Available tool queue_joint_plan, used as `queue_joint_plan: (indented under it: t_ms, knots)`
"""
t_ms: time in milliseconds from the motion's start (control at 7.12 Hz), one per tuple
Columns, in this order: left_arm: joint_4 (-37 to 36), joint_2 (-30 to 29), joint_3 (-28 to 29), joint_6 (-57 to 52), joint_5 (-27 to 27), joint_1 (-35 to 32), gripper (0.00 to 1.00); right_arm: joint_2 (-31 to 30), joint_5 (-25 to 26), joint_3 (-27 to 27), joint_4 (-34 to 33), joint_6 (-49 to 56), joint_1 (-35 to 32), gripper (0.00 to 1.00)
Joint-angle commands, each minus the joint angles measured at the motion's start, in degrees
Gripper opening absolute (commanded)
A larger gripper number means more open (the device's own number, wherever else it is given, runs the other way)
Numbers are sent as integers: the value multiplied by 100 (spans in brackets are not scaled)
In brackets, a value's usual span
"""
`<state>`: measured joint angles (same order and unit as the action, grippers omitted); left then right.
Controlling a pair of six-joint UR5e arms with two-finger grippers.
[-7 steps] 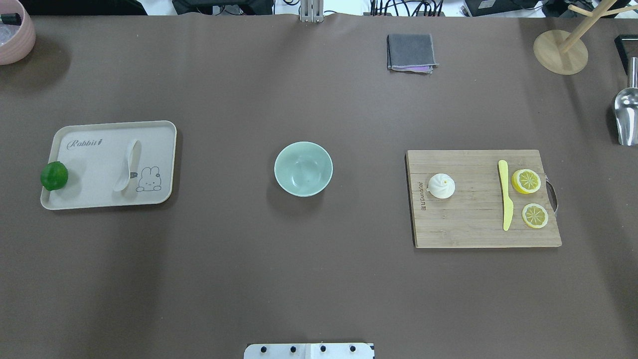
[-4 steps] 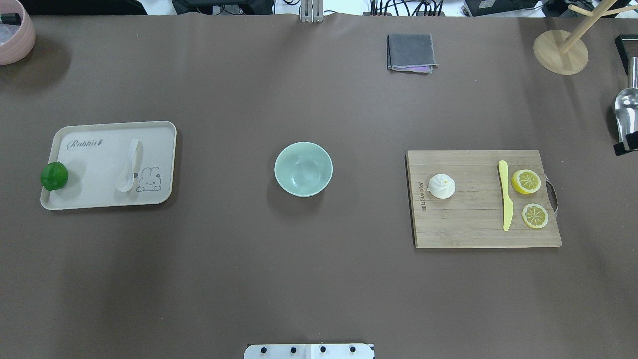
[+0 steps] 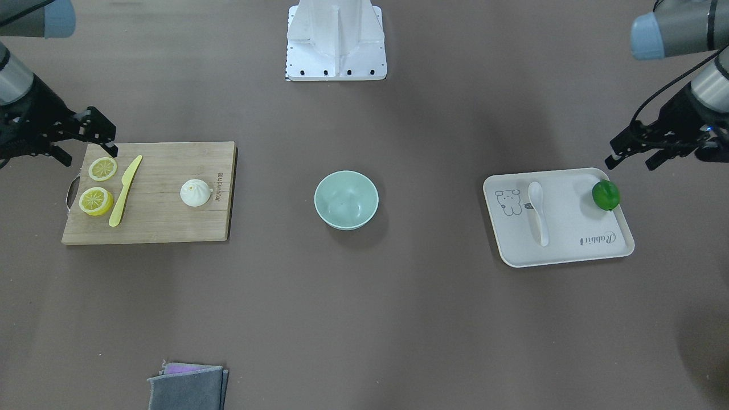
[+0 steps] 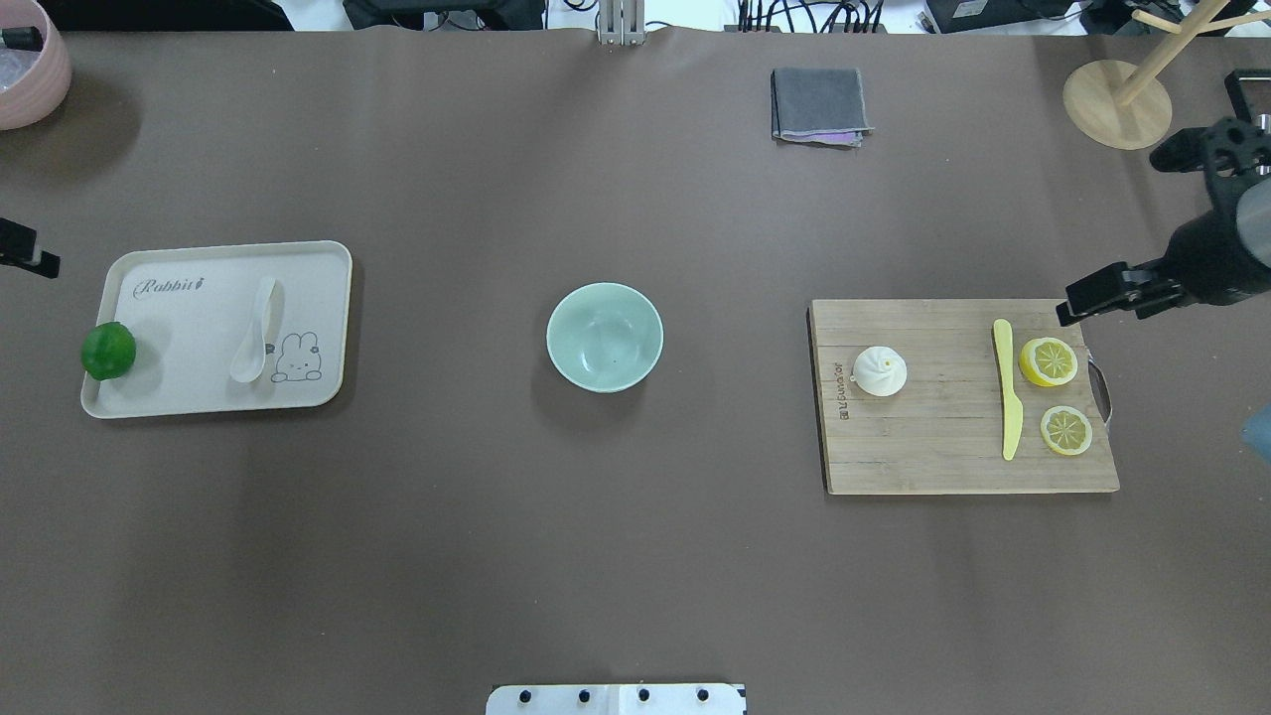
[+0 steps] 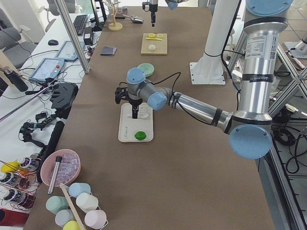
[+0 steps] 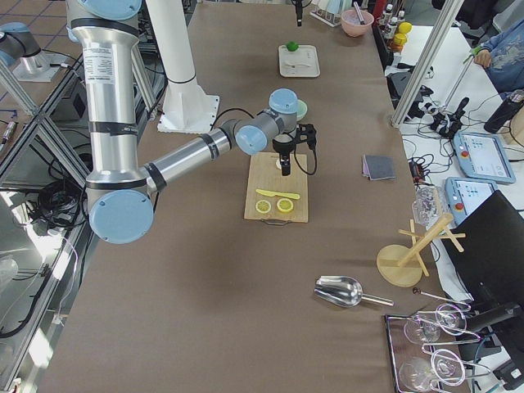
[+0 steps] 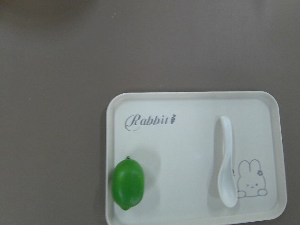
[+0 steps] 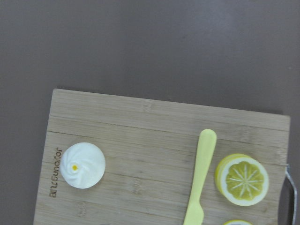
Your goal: Put spoon and bun in bowl
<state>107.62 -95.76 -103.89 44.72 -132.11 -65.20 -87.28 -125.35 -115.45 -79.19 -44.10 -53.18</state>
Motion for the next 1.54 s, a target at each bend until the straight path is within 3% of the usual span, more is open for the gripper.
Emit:
queue_joint_plan:
  t_ms: [0, 421, 1123, 1404]
  knots:
    - [-5, -1090, 1059, 107, 228, 417, 96, 246, 370, 75, 0, -414, 588, 84]
    - [39, -1463, 1844, 37, 703, 1017, 87, 342, 388, 225, -9, -415, 836, 84]
    - [48, -1385, 1890, 11, 941, 1501, 53, 439, 371, 260, -9, -633, 845, 85]
    - [39, -1358, 1890, -16, 941, 1501, 19, 483, 371, 243, -9, -775, 845, 86]
